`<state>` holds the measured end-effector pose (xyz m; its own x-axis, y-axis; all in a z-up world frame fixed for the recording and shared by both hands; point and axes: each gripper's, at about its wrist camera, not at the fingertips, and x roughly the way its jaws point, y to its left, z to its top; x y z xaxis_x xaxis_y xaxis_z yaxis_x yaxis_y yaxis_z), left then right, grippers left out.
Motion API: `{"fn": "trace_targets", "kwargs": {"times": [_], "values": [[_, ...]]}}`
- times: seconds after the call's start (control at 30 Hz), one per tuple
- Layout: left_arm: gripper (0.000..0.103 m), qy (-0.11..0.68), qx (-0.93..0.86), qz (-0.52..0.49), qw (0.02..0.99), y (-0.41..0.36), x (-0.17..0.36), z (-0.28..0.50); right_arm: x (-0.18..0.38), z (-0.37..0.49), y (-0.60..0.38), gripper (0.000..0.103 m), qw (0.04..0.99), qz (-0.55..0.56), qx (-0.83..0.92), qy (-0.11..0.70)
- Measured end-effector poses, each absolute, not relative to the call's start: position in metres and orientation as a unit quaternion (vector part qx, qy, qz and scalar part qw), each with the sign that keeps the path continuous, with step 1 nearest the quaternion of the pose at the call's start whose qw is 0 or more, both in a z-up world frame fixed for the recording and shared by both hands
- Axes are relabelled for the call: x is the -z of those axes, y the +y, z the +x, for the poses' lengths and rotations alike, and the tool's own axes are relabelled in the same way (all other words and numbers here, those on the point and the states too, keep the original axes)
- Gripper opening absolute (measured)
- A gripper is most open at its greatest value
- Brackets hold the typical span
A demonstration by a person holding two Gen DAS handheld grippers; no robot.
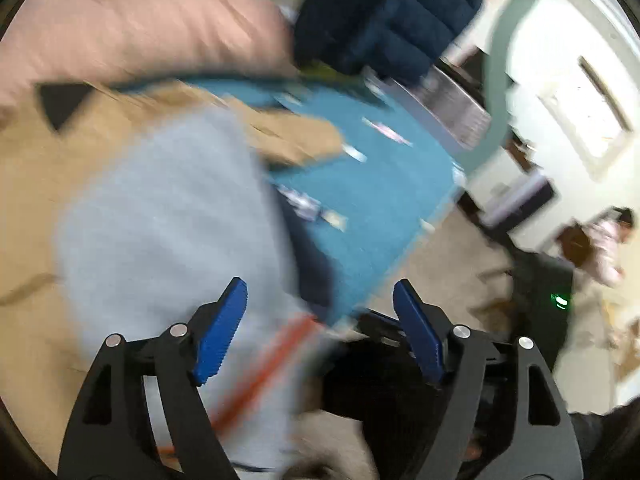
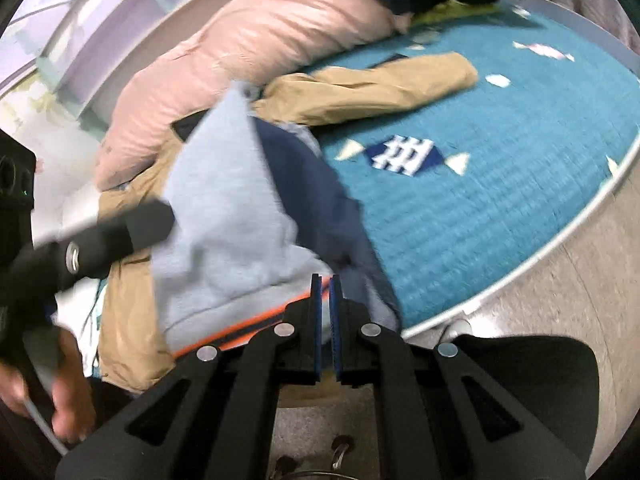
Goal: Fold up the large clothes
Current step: 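Lift the folded grey hoodie off the khaki jacket with both tools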
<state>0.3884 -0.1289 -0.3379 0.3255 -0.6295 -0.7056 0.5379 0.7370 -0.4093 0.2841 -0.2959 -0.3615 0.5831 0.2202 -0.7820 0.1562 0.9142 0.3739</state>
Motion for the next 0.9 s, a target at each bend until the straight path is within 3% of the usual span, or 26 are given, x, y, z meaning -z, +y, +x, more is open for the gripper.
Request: {"fn": "trace_targets", "kwargs": {"times": [0.3, 0.33, 0.43, 0.6, 0.9], "values": [[0.076, 0.515, 0.202, -0.058, 0.831, -0.046, 0.381, 0.46, 0.394, 0.337, -0.244, 0.005, 0.843, 0.181, -0.08, 0.5], [0.076, 0.525, 0.2, -0.068, 0.824, -0.04, 0.39, 0.467, 0.401, 0.341, -0.244, 0.0, 0.839, 0.171, -0.066, 0.513], [0.077, 0.548, 0.197, -0.044, 0.812, -0.063, 0.412, 0.486, 0.419, 0.344, -0.255, 0.0, 0.827, 0.178, -0.048, 0.532], [0.087, 0.573, 0.168, 0.004, 0.802, -0.095, 0.437, 0.504, 0.433, 0.341, -0.266, 0.0, 0.822, 0.197, -0.047, 0.532], [0.09, 0.549, 0.171, -0.074, 0.815, -0.055, 0.413, 0.472, 0.429, 0.334, -0.282, 0.001, 0.814, 0.268, -0.077, 0.509]]}}
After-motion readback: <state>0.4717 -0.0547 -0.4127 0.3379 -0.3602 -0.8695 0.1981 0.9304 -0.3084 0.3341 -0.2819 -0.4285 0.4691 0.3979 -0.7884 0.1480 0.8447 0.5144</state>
